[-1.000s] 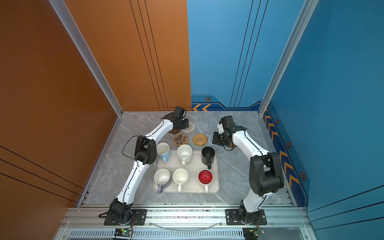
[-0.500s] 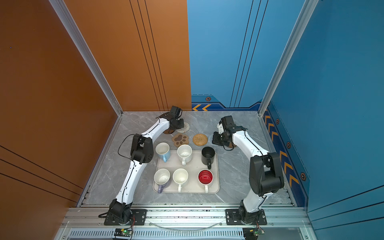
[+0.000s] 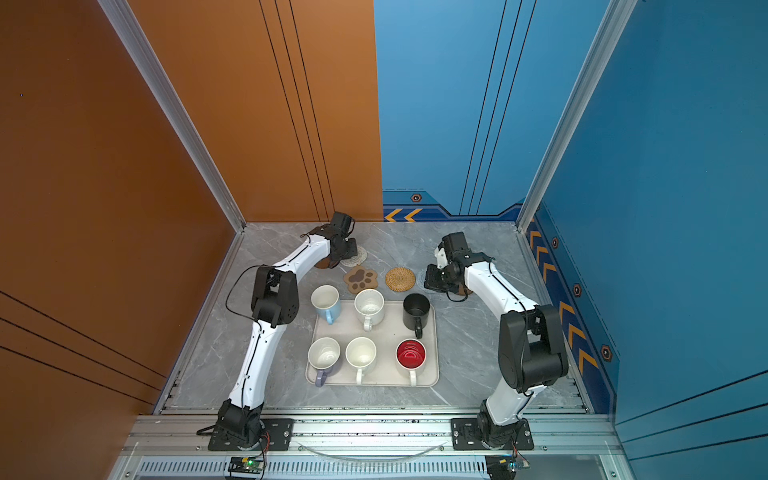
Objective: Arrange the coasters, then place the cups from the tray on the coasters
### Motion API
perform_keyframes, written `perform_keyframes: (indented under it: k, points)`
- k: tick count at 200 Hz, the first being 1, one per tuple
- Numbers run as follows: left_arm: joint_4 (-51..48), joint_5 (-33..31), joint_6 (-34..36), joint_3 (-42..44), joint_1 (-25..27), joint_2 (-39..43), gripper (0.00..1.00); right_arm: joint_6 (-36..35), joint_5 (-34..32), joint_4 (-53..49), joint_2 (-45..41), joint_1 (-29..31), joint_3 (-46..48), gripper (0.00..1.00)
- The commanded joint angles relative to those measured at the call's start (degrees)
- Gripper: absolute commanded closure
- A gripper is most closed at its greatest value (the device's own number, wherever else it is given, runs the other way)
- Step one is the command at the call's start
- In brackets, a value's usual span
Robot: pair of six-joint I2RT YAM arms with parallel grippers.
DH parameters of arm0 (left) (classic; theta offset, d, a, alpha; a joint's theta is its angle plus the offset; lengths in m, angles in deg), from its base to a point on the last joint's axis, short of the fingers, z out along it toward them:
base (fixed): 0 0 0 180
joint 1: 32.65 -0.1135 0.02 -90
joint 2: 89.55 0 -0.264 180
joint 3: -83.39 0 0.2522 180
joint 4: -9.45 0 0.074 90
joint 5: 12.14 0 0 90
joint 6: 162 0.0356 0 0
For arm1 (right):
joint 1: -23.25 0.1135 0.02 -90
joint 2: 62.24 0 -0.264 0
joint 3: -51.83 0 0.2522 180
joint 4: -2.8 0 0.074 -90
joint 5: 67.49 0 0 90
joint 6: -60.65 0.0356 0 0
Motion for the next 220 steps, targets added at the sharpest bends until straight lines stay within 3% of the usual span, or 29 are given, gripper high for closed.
perform_keyframes:
  k: [1, 150, 220]
  points:
    - [-4.4, -3.2, -0.9, 4.4, -1.9, 0.9, 1.0, 0.9, -0.5, 0.2, -1.9, 0.4, 0.8, 1.0]
    - [5.5, -3.8, -2.5, 27.2, -5.4, 13.0, 1.0, 1.3, -0.7, 0.3, -1.7, 2.2, -0.9, 1.0]
    - [8.0, -1.9, -1.2, 34.1, -4.7, 16.9, 1.0, 0.3, -1.0, -0.5, 1.9, 3.6, -7.9, 1.0]
